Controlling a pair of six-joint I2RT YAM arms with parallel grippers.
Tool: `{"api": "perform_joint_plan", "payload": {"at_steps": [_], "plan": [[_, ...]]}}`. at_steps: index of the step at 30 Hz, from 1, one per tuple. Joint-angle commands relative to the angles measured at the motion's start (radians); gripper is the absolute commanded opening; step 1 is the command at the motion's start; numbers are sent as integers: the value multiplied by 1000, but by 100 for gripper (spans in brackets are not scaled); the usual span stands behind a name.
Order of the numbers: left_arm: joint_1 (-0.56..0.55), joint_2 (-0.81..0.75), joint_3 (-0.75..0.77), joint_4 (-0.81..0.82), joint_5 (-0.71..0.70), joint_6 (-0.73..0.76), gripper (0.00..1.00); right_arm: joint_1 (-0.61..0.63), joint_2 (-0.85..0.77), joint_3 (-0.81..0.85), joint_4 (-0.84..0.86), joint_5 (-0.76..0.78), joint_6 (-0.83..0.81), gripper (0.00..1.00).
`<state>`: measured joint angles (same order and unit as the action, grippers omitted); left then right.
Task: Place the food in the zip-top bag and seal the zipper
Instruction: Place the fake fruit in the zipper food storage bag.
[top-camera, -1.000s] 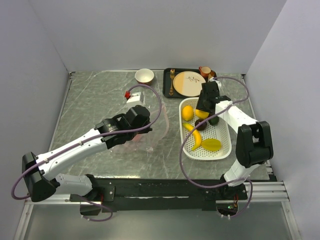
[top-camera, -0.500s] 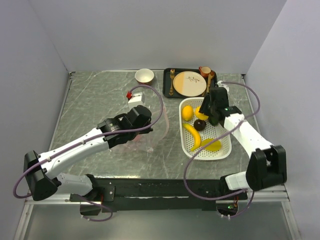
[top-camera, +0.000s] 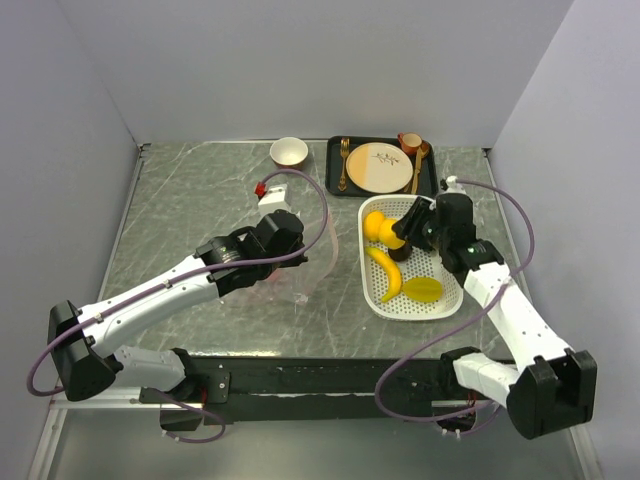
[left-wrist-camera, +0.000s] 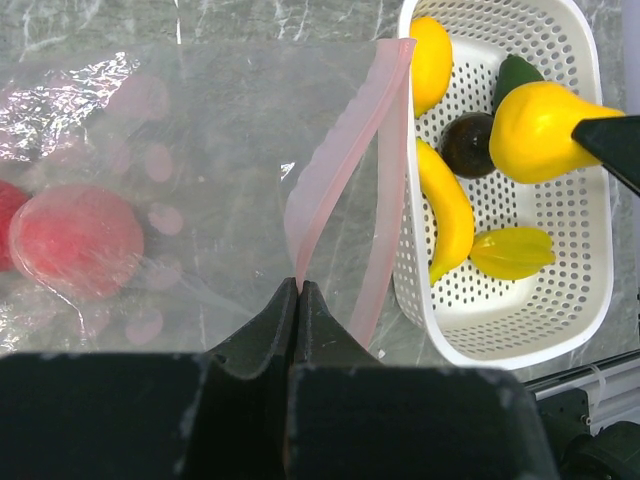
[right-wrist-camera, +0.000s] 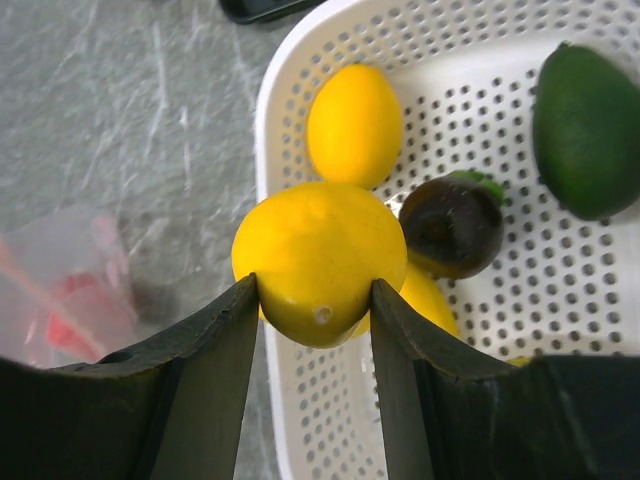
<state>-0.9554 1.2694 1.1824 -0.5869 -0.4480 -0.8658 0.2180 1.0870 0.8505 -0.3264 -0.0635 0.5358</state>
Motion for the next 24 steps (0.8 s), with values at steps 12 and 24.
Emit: {"api": "perform_joint_plan", "payload": {"at_steps": [12,24], "plan": [[1,-13,-7,48,12,4,1,95,-151,-41,99,-243,101,0],[0,10,-7,42,8,-7,1,299,-130,59,96,-156,64,0]]}}
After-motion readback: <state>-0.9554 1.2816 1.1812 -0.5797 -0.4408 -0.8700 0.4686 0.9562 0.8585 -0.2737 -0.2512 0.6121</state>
